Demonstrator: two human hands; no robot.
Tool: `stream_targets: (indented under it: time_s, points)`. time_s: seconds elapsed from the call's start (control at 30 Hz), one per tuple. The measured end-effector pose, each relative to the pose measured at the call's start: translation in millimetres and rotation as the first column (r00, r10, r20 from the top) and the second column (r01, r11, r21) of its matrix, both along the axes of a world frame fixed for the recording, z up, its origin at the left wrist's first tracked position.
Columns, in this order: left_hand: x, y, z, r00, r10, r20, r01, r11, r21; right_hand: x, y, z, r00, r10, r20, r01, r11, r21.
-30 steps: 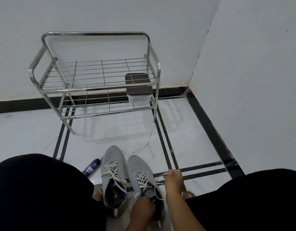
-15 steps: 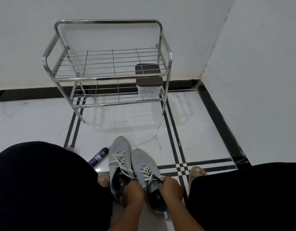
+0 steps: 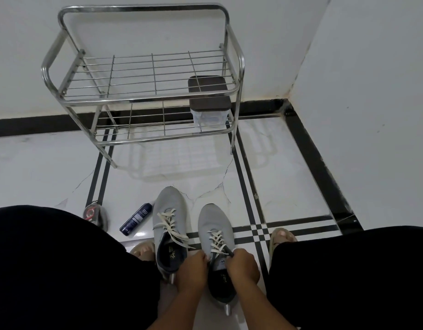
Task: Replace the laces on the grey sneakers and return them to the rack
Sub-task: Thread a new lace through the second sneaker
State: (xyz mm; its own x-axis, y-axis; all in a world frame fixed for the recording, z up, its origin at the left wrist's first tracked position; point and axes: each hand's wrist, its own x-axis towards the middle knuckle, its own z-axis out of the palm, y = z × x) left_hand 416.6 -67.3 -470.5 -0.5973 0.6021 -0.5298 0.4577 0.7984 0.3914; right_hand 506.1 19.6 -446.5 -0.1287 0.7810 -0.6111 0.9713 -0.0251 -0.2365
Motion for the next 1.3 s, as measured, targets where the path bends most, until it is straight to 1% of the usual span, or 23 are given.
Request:
stream_targets:
  time_s: [0.07,0.1,0.2,0.4,0.67,0.73,0.77,0.8,0.83,0.87,0.93,0.97,1.0,1.03,1.1,1.17,1.23,1.27,1.3]
  points:
    - [3,0,1,0.998,-0.06,-0.035,0.059,0.998,-0.026,0,1,-1,1.0,-0.005,0.001,0.005,1.0,0.003]
    - [3,0,0,0.997,-0.057,-0.047,0.055,0.998,-0.036,0,1,-1,1.0,-0.013,0.002,0.013,1.0,-0.006]
    - [1,1,-3,0.998,-0.016,-0.068,0.013,0.999,-0.049,0,3,-3,0.999,-0.037,0.003,0.037,0.999,-0.037]
    - [-2,2,-1,0.994,0.055,-0.09,-0.062,0.995,-0.076,-1,4,-5,0.999,-0.028,0.026,0.03,0.998,-0.061]
    - [-5,4,5,0.984,0.177,-0.005,-0.176,0.976,-0.124,0,1,-1,1.0,-0.004,0.012,0.005,0.998,-0.069]
    - [-7,3,3,0.971,0.231,0.057,-0.224,0.969,-0.106,1,1,0,1.0,0.001,-0.002,-0.001,0.996,-0.086]
    - [-8,2,-4,0.959,0.265,0.099,-0.259,0.964,-0.067,1,2,0,1.0,-0.003,-0.009,0.002,0.995,-0.099]
    - [-10,3,-13,0.939,0.299,0.17,-0.295,0.954,-0.049,2,2,1,1.0,-0.008,-0.014,0.006,0.994,-0.113]
    - [-13,3,-28,0.925,0.308,0.224,-0.303,0.951,-0.055,2,3,3,1.0,-0.012,-0.012,0.01,0.992,-0.123]
    - [-17,4,-38,0.927,0.291,0.238,-0.284,0.957,-0.064,2,5,5,1.0,-0.022,-0.005,0.021,0.991,-0.13]
    - [-23,6,-35,0.945,0.269,0.187,-0.254,0.962,-0.098,0,12,13,0.996,-0.091,-0.013,0.089,0.985,-0.145]
    - [-24,9,-16,0.962,0.242,0.127,-0.229,0.968,-0.104,-3,16,17,0.988,-0.152,-0.034,0.145,0.977,-0.156]
    - [-26,11,3,0.97,0.229,0.082,-0.222,0.971,-0.085,-7,21,23,0.975,-0.212,-0.072,0.199,0.967,-0.159]
    - [-27,15,16,0.973,0.224,0.051,-0.223,0.974,-0.03,-11,26,31,0.959,-0.257,-0.117,0.237,0.958,-0.163]
    - [-31,26,43,0.97,0.233,0.065,-0.238,0.968,0.076,-20,39,42,0.943,-0.281,-0.178,0.256,0.955,-0.151]
    - [-37,38,66,0.971,0.216,0.099,-0.231,0.954,0.19,-28,51,60,0.945,-0.236,-0.227,0.21,0.969,-0.131]
    - [-42,48,92,0.983,0.168,0.078,-0.184,0.939,0.291,-35,58,79,0.934,-0.164,-0.319,0.143,0.986,-0.09]
    - [-45,52,105,0.986,0.149,0.077,-0.167,0.922,0.349,-38,61,88,0.915,-0.141,-0.378,0.118,0.99,-0.082]
    - [-48,55,119,0.987,0.128,0.093,-0.155,0.898,0.411,-40,61,97,0.88,-0.152,-0.45,0.123,0.988,-0.093]
